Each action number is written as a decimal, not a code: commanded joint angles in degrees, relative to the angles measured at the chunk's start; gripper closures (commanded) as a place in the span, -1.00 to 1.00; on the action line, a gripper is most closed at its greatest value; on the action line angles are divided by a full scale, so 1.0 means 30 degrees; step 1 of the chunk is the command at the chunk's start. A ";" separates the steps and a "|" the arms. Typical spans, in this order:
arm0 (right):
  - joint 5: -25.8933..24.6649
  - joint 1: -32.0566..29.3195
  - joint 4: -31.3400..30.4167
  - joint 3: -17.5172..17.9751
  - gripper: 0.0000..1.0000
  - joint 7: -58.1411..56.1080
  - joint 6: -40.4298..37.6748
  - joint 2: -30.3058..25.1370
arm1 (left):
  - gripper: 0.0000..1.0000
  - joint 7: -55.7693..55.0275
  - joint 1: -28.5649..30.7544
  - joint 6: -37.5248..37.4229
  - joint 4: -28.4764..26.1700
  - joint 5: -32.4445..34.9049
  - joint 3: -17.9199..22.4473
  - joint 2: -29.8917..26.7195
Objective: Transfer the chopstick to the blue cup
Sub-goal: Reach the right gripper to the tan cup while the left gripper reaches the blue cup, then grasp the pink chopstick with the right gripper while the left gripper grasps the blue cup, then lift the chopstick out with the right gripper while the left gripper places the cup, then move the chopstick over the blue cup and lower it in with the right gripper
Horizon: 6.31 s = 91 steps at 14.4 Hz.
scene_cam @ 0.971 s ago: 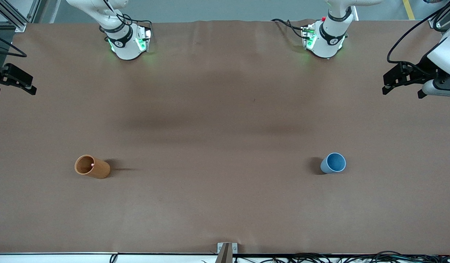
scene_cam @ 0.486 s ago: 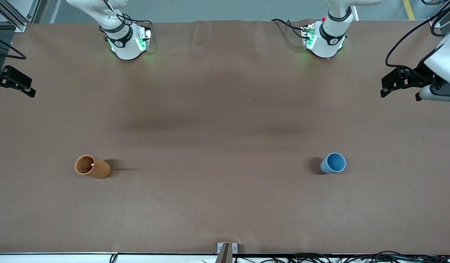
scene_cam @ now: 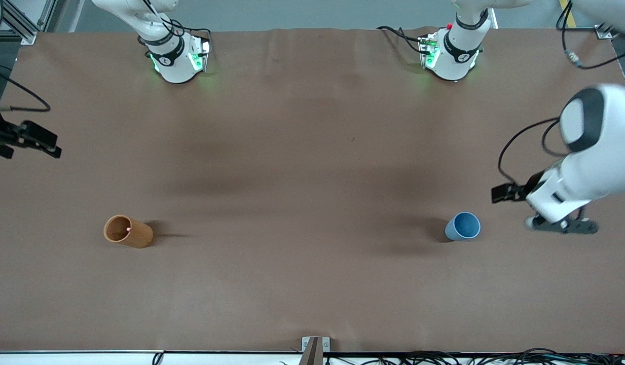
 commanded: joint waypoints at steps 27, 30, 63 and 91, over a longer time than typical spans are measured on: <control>-0.8193 0.4074 -0.0624 -0.0184 0.42 1.0257 0.4671 0.8069 | 0.99 -0.8431 -0.0625 0.2673 -0.1543 0.0531 -0.2943 0.0424; -0.8923 0.4074 -0.0536 -0.0156 0.45 1.0577 0.4905 0.8069 | 0.99 -1.3266 -0.0917 0.2641 -0.1513 0.0967 -0.5698 0.0362; 0.1029 0.0946 0.0841 0.0196 0.94 0.6308 0.0309 -0.0924 | -1.00 -2.0352 -0.2794 0.0624 0.0977 0.5314 -0.9402 0.1631; -0.2598 1.5614 0.1778 0.0460 0.94 1.9364 0.6751 0.4522 | -1.00 -0.0625 -0.1445 -0.7731 0.2090 -0.0260 0.0388 -0.7050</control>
